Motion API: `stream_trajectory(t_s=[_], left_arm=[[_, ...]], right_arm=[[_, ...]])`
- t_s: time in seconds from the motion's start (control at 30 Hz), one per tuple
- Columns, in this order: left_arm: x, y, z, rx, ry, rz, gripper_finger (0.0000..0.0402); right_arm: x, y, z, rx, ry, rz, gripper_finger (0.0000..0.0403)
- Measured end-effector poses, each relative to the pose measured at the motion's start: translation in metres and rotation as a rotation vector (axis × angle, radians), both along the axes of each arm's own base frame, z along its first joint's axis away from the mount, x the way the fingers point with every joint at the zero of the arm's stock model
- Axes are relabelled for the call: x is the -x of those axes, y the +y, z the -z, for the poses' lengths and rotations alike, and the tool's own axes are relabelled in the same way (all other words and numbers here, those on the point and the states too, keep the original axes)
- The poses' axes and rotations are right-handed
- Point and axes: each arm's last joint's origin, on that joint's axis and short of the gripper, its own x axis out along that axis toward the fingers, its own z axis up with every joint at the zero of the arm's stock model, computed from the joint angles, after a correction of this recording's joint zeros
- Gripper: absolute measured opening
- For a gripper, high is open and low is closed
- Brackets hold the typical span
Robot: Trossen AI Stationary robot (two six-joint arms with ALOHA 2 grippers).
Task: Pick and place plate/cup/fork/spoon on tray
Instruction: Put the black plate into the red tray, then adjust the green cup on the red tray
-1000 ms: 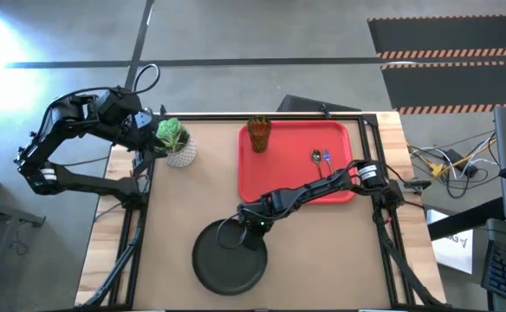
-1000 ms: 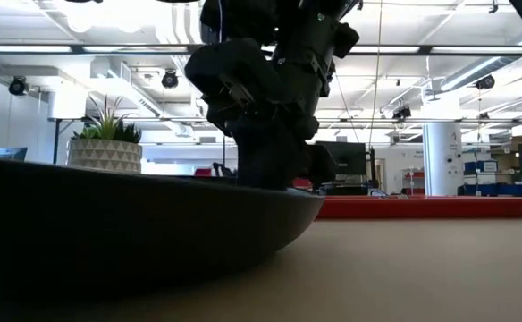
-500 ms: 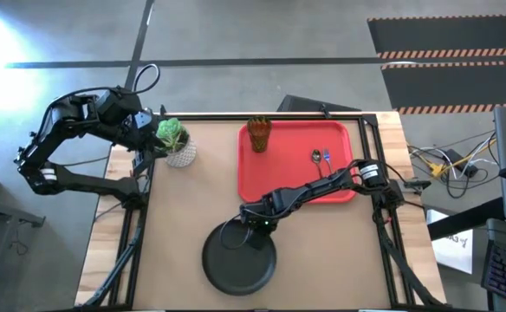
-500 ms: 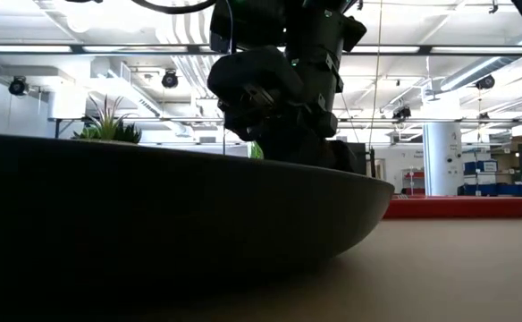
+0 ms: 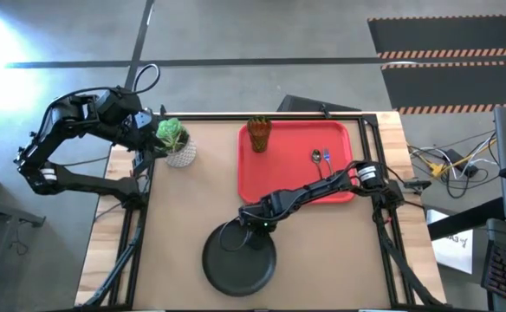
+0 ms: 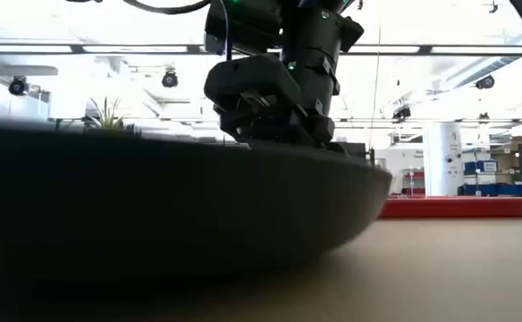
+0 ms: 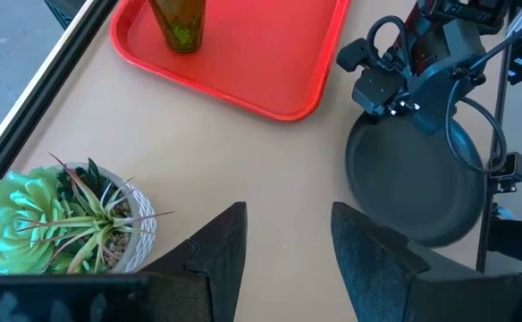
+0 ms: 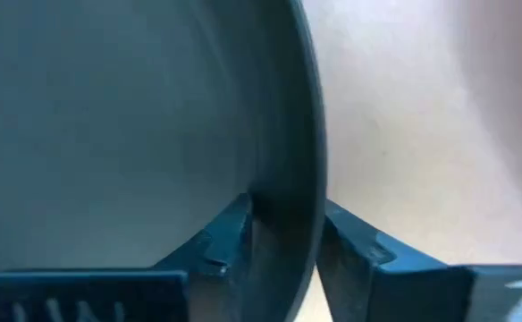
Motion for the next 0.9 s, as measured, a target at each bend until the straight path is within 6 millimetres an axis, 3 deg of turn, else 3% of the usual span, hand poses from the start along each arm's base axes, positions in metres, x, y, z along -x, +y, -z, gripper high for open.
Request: stream_trajectory(t_s=[0.2, 0.43, 0.7, 0.9], left_arm=[[0.0, 0.0, 0.0, 0.0, 0.0, 0.0, 0.0147], [0.0, 0.0, 0.0, 0.0, 0.0, 0.0, 0.0147], [0.0, 0.0, 0.0, -0.002, 0.0, 0.003, 0.0147], [0.0, 0.0, 0.0, -0.002, 0.0, 0.003, 0.0147]], right_arm=[[-0.012, 0.001, -0.018, 0.009, -0.074, -0.035, 0.0128], [-0.018, 0.002, -0.046, 0.042, -0.093, -0.065, 0.0125], [-0.014, -0.013, -0.099, 0.286, -0.037, -0.061, 0.0121], [-0.003, -0.039, -0.149, 0.541, 0.002, 0.02, 0.0121]])
